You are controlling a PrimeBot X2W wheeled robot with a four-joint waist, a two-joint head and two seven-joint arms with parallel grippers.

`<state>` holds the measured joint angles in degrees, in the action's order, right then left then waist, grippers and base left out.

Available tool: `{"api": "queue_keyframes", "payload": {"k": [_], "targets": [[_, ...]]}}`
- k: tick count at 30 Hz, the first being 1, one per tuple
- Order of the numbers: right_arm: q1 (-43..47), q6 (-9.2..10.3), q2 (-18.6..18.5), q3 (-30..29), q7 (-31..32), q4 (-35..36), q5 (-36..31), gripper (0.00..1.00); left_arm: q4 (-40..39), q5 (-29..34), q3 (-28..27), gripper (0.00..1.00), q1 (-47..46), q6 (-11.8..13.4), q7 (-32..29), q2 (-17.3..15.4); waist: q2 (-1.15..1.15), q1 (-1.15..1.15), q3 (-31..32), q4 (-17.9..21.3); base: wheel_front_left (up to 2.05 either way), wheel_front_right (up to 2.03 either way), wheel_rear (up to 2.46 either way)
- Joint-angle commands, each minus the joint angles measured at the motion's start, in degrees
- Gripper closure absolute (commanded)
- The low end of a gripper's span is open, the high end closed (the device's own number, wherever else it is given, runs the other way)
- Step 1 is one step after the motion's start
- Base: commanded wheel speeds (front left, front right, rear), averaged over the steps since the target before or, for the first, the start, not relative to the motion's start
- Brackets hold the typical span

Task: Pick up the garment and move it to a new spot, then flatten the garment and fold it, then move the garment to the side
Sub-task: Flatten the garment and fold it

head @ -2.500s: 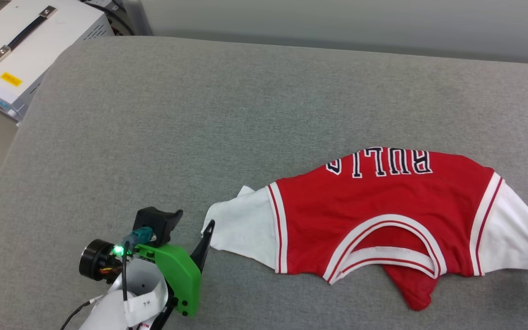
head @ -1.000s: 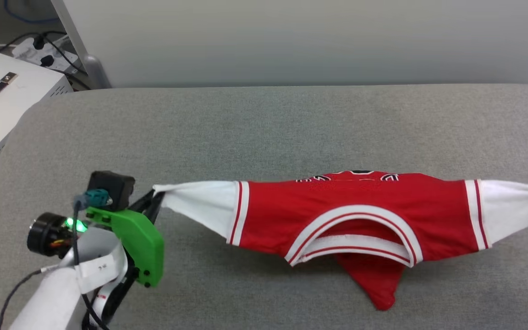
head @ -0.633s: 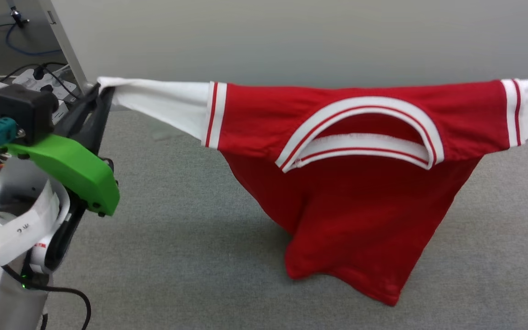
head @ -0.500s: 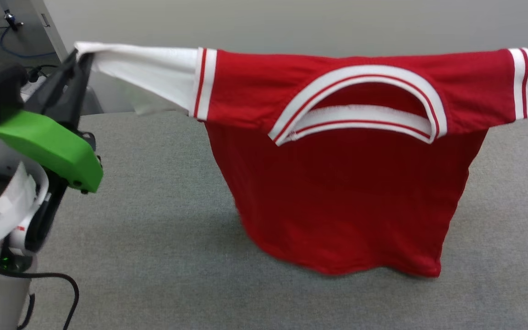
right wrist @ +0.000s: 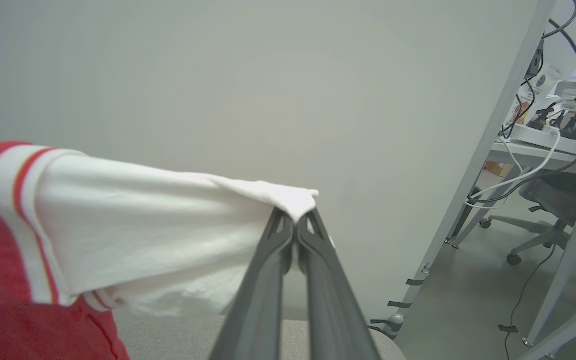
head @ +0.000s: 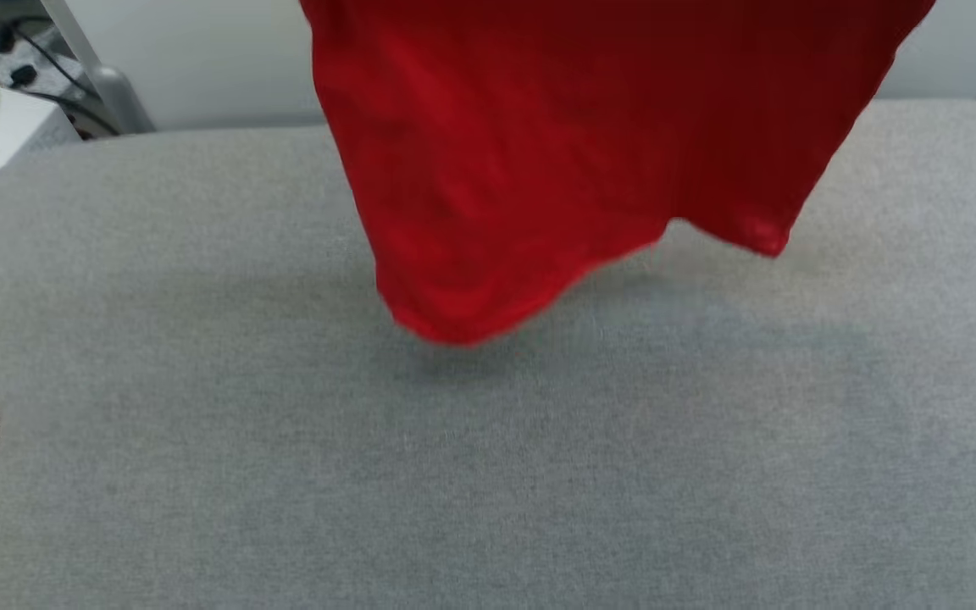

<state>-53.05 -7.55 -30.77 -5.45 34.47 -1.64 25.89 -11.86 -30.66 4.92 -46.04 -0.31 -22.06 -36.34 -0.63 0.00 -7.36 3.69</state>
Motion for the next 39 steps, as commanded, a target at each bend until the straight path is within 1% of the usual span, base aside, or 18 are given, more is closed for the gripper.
{"api": "queue_keyframes", "payload": {"k": [1,4,7,10,13,19,23,28,30,34,39], "targets": [[-2.9,0.06,0.1,0.3,-1.3,-1.9,-0.8,1.0,2.2,-0.8,-0.7,1.0,-3.1,-0.3,0.5,0.0,0.63,0.0,-6.7,0.4,0.0,0.0,0.0],[-9.6,0.06,0.9,1.3,-4.8,-6.5,-2.6,1.0,7.5,-1.1,-0.9,1.0,-10.0,-1.4,1.9,0.1,0.63,0.0,-11.8,0.7,0.0,0.0,0.0],[-15.7,0.06,2.4,1.3,-8.6,-12.2,-4.8,1.0,13.2,-0.6,-0.5,1.0,-17.4,-2.4,4.2,0.7,0.63,0.0,-16.1,0.9,0.0,0.0,0.0],[-21.3,0.06,2.9,2.4,-11.6,-16.8,-6.8,1.0,18.7,0.4,0.4,1.0,-24.7,-3.2,6.1,1.2,0.63,0.0,-20.1,1.1,0.0,0.0,0.0],[-27.0,0.06,3.5,2.8,-15.8,-22.0,-9.2,1.0,24.4,2.0,1.4,1.0,-32.3,-3.7,9.3,2.1,0.63,0.0,-23.5,1.3,0.0,0.0,0.0],[-36.2,0.06,5.8,0.7,-25.8,-32.3,-15.0,1.0,35.7,4.0,1.6,1.0,-43.5,-3.9,17.8,3.9,0.63,0.0,-27.4,1.5,0.0,0.0,0.0],[-39.6,0.06,7.3,-1.1,-32.4,-37.5,-18.6,1.0,41.7,5.1,2.4,1.0,-47.2,-4.5,23.2,4.9,0.63,0.0,-28.5,1.3,0.0,0.0,0.0],[-40.3,0.06,9.0,-2.3,-38.0,-42.9,-20.9,1.0,47.5,4.9,4.1,1.0,-46.9,-5.7,28.0,6.3,0.63,0.0,-29.2,0.6,0.0,0.0,0.0],[-39.0,0.06,9.8,-1.5,-39.5,-45.1,-21.6,1.0,49.3,4.0,4.3,1.0,-45.5,-6.1,29.8,7.0,0.63,0.0,-29.1,0.4,0.0,0.0,0.0],[-34.7,0.06,10.9,0.6,-41.4,-49.1,-21.8,1.0,51.8,2.6,5.6,1.0,-38.9,-6.7,32.4,8.2,0.63,0.0,-27.4,-0.2,0.0,0.0,0.0],[-28.2,0.06,10.5,2.7,-41.7,-53.4,-20.4,1.0,53.8,1.1,8.0,1.0,-27.8,-7.0,33.9,8.7,0.63,0.0,-23.7,-0.7,0.0,0.0,0.0]]}}
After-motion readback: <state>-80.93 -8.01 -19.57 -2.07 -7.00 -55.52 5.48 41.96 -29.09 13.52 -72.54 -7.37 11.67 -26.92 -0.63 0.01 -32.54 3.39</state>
